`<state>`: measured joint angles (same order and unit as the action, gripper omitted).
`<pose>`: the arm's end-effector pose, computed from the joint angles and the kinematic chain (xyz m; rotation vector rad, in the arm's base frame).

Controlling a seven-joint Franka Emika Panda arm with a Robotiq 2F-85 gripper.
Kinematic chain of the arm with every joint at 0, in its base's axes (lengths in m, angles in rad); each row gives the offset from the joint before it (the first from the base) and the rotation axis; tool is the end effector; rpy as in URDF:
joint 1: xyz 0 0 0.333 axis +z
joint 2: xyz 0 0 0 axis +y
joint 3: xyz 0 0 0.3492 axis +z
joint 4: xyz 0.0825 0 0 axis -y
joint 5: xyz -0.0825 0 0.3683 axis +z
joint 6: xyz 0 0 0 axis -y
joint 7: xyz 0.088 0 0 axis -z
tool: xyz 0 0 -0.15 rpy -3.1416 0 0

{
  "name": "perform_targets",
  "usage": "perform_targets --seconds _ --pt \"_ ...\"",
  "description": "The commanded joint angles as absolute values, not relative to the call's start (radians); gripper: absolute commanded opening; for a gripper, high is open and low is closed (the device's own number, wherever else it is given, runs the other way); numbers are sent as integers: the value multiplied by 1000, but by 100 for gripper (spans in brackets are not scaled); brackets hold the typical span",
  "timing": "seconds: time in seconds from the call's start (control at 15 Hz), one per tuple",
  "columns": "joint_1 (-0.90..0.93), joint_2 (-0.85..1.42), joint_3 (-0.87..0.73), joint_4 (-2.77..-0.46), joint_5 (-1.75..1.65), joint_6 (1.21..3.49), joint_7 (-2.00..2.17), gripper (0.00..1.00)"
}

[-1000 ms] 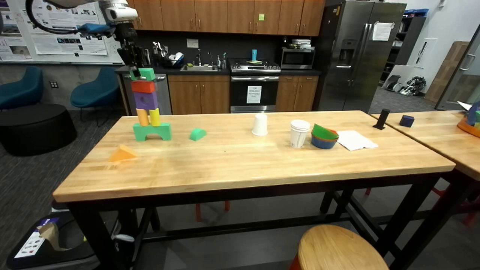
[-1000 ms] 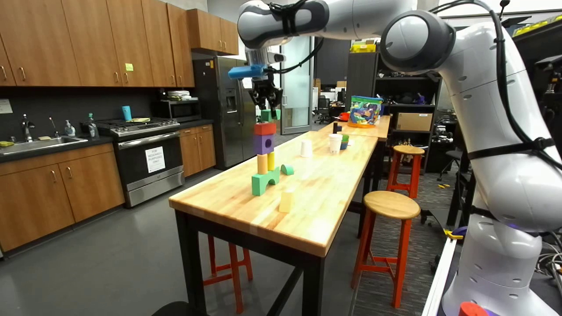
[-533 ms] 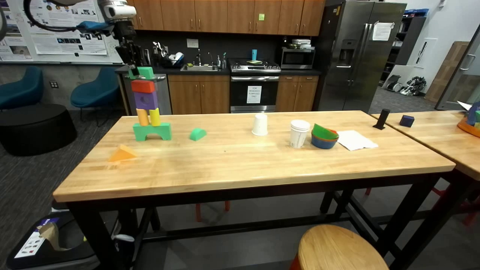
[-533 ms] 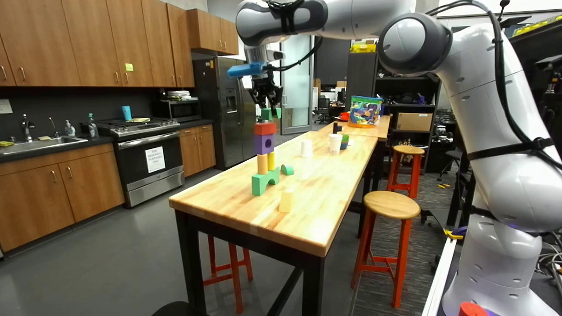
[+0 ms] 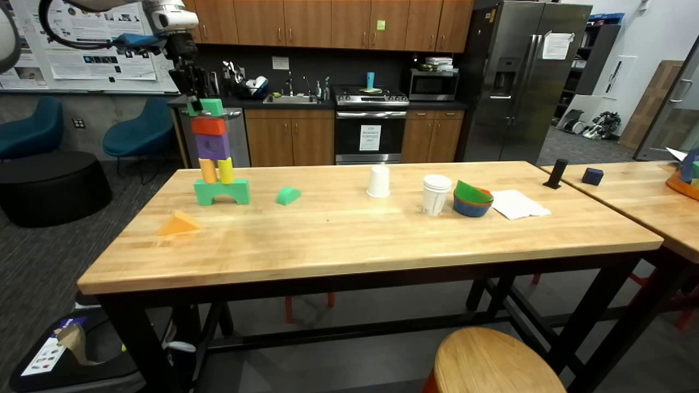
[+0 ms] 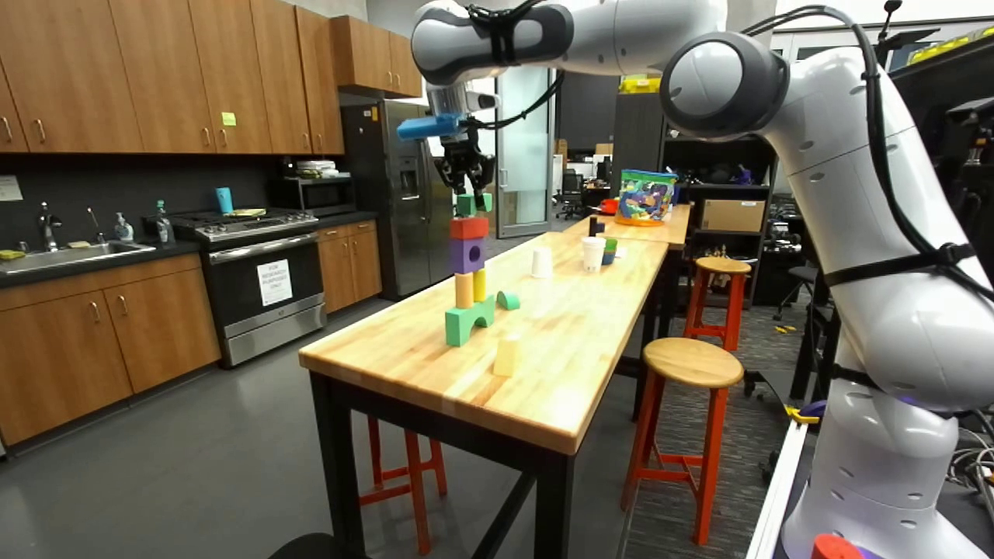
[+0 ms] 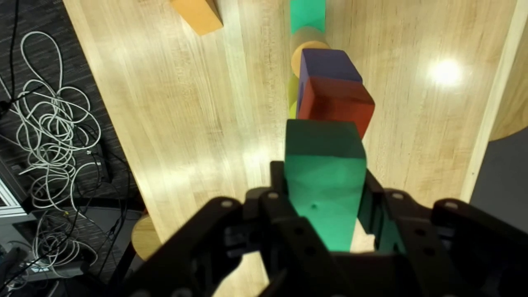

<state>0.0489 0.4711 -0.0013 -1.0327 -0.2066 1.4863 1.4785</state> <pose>0.6798 0.0004 0.5655 2.2295 -1.9682 0.1943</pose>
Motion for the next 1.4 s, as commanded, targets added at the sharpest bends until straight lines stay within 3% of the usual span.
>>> perform_targets --seconds 0.0,1.33 --pt "56 501 -1 -978 -214 1454 1464 16" --pt "61 571 -2 -878 -215 1416 1446 16"
